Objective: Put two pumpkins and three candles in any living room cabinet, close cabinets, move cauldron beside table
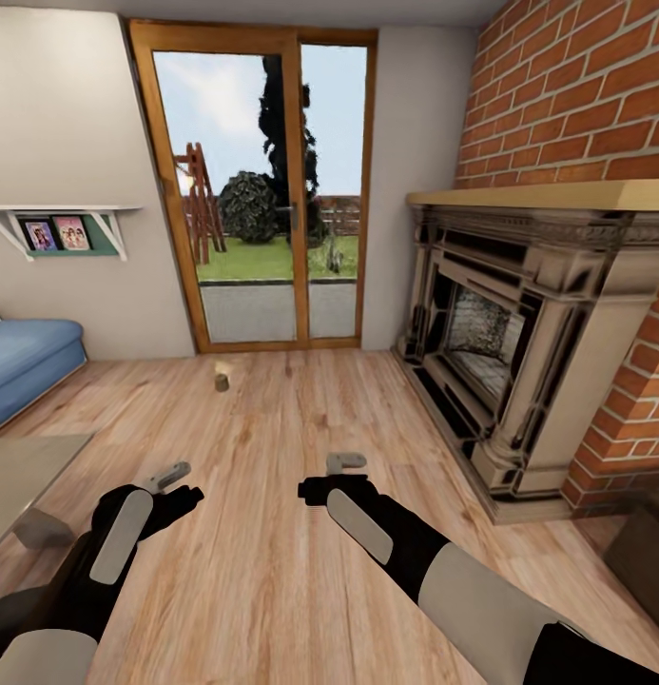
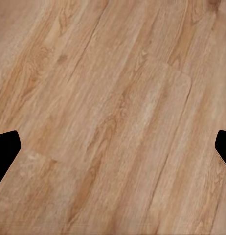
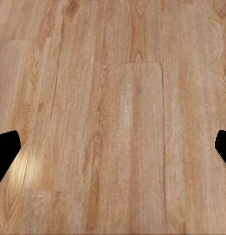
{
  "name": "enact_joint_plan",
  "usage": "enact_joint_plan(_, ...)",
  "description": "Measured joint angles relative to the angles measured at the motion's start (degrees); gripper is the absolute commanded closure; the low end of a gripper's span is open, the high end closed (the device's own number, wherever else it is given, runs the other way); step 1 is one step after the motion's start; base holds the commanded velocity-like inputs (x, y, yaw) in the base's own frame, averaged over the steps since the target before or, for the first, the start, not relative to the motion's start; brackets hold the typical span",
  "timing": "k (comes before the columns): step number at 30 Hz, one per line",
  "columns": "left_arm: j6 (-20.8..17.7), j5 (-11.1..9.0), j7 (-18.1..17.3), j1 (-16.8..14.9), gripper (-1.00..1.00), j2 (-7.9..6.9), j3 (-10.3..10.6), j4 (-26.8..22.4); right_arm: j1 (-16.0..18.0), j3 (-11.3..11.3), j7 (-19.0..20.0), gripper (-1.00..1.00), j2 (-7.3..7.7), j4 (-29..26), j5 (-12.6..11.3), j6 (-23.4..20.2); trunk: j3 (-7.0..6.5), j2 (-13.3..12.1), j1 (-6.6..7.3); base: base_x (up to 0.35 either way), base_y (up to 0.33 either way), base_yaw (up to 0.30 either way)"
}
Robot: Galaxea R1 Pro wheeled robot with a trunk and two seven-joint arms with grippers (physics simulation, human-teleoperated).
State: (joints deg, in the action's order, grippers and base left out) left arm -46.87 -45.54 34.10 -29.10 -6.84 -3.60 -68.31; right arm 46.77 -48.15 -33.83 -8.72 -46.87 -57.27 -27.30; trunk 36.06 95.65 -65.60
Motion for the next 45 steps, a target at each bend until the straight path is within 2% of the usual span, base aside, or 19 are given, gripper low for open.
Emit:
enact_joint_plan(23, 0.0, 0.0, 0.0, 0.0, -1.0, 0.0, 0.0, 0.0, 0.0, 0.0, 0.0, -1.0, 0.05, 0.0, 0.0, 0.0, 0.0, 0.0, 0.0, 0.335, 0.0, 0.001)
enact_joint_plan(32, 0.0, 0.0, 0.0, 0.0, -1.0, 0.0, 0.0, 0.0, 0.0, 0.0, 0.0, -1.0, 0.09, 0.0, 0.0, 0.0, 0.0, 0.0, 0.0, 0.335, 0.0, 0.177)
enact_joint_plan(45, 0.0, 0.0, 0.0, 0.0, -1.0, 0.0, 0.0, 0.0, 0.0, 0.0, 0.0, -1.0, 0.0, 0.0, 0.0, 0.0, -0.23, 0.0, 0.0, 0.335, 0.0, 0.069)
